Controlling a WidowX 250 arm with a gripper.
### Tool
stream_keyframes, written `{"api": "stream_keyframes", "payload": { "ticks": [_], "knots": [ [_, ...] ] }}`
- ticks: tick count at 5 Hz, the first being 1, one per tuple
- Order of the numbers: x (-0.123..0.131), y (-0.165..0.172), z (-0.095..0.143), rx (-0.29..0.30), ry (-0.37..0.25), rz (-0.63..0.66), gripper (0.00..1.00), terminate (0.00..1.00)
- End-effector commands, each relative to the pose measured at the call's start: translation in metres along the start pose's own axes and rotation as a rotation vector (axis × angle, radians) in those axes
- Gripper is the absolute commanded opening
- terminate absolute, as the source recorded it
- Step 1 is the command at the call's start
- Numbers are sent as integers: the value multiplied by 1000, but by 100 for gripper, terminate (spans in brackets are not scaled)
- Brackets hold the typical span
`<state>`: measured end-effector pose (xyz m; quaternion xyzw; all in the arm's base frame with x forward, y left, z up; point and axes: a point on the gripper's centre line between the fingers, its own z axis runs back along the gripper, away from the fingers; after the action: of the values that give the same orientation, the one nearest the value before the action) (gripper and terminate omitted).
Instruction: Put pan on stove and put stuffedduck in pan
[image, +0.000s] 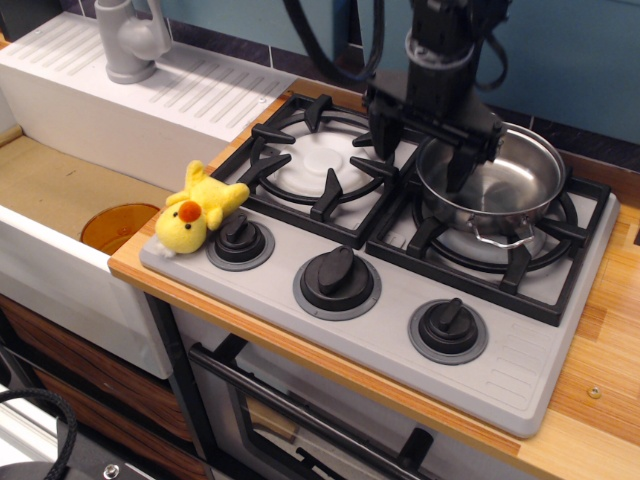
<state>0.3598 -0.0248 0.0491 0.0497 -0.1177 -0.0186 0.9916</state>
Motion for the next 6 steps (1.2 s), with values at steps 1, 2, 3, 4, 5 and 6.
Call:
{"api": "stream_keyframes", "payload": {
  "ticks": [1, 2, 3, 4, 5, 6],
  "knots": [
    [6, -6, 3, 8, -39, 2, 0, 0],
    [6, -7, 3, 15, -24, 6, 0, 0],
    [8, -4, 6, 6, -14, -10, 0, 0],
    [12, -2, 9, -2, -5, -26, 0, 0],
    [9, 5, 20, -9, 16, -49, 0, 0],
    [4, 9, 39, 28, 38, -36, 0, 0]
  ]
}}
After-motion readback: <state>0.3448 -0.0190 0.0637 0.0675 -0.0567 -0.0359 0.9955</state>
